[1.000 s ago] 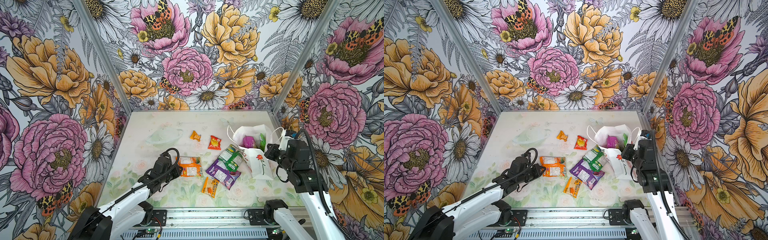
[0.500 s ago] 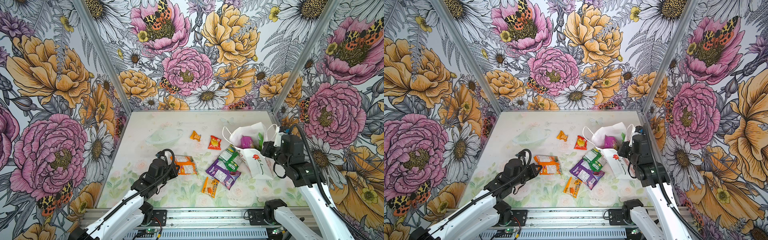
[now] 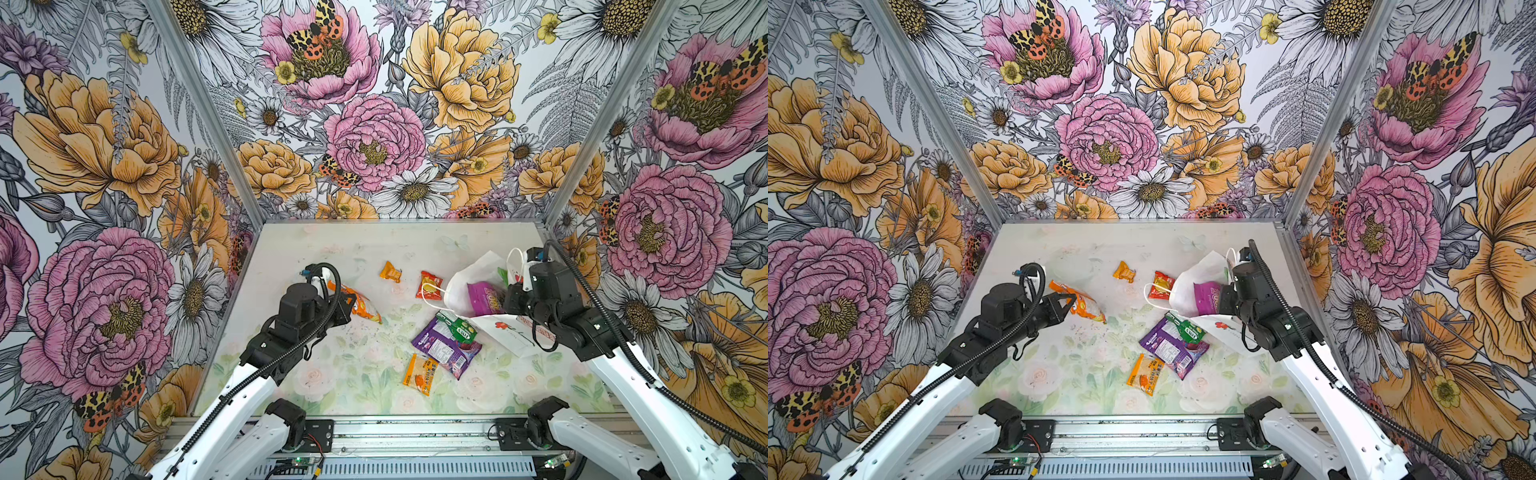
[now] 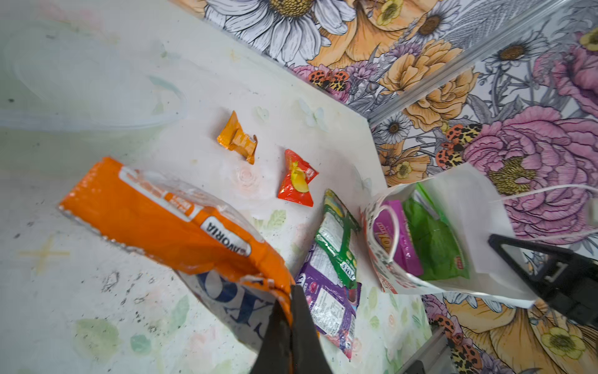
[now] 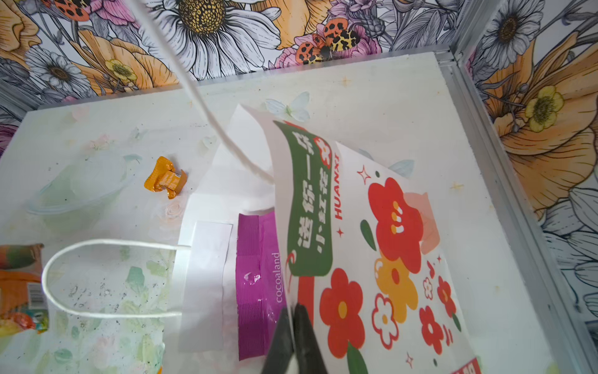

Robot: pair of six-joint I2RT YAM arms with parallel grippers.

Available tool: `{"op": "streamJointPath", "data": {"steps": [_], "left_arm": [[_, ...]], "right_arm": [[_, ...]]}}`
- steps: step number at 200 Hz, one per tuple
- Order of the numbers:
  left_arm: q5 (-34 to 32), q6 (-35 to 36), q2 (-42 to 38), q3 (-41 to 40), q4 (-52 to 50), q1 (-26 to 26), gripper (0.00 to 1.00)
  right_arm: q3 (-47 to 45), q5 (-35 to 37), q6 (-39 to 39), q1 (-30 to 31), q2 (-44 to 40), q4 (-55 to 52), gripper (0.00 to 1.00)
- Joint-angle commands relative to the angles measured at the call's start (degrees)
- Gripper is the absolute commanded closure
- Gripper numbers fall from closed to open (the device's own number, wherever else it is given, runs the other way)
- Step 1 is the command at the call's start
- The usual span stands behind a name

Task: Place the snacks into the paper bag
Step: Pick up the snack from the center of the table, then place the snack in the paper bag.

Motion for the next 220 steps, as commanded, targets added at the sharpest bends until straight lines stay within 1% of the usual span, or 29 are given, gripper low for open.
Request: {"op": "streamJointPath", "data": {"steps": [1,17,30,56,70,82,121,149,178,220], "left_arm": [[-1.8,3.2,2.0,8.4,-0.9,-5.5,1.0],[-6.3,4.8,5.1,14.2,-2.1,-11.7,1.0],[-8.1,5.8,7.9,18.6,-2.2,-16.0,1.0],[-10.9,7.0,14.0,25.7,-1.7,-23.0,1.0],[-11.1,7.4,17.3,28.5,-0.5,-25.5,1.0],[-9.5,7.1,19.5,29.9,2.0,-26.4,1.0],[-4.7,4.2,25.7,32.2,11.7,-27.1,1.0],[-1.1,2.9,30.6,34.1,18.6,-27.6,1.0],[1.1,2.9,36.0,37.8,21.5,-28.8,1.0],[4.4,2.0,43.5,43.1,22.3,-29.7,1.0]], "right_arm": [[3.9,5.2,-1.0,1.7,1.1,-2.2,1.0],[4.8,6.5,-1.4,2.6,1.9,-3.5,1.0],[5.2,6.9,-1.7,3.0,2.4,-4.2,1.0],[5.1,7.5,-2.0,3.8,2.8,-4.4,1.0],[4.8,7.7,-1.9,4.2,2.6,-4.4,1.0],[4.5,7.8,-1.9,4.5,2.5,-4.4,1.0],[4.1,9.0,-1.2,4.7,1.2,-4.3,1.0],[4.4,8.3,-0.6,4.6,-0.8,-3.7,1.0],[3.9,7.8,0.7,4.6,-3.4,-2.4,1.0],[3.0,9.5,1.7,4.5,-6.1,-2.1,1.0]]}}
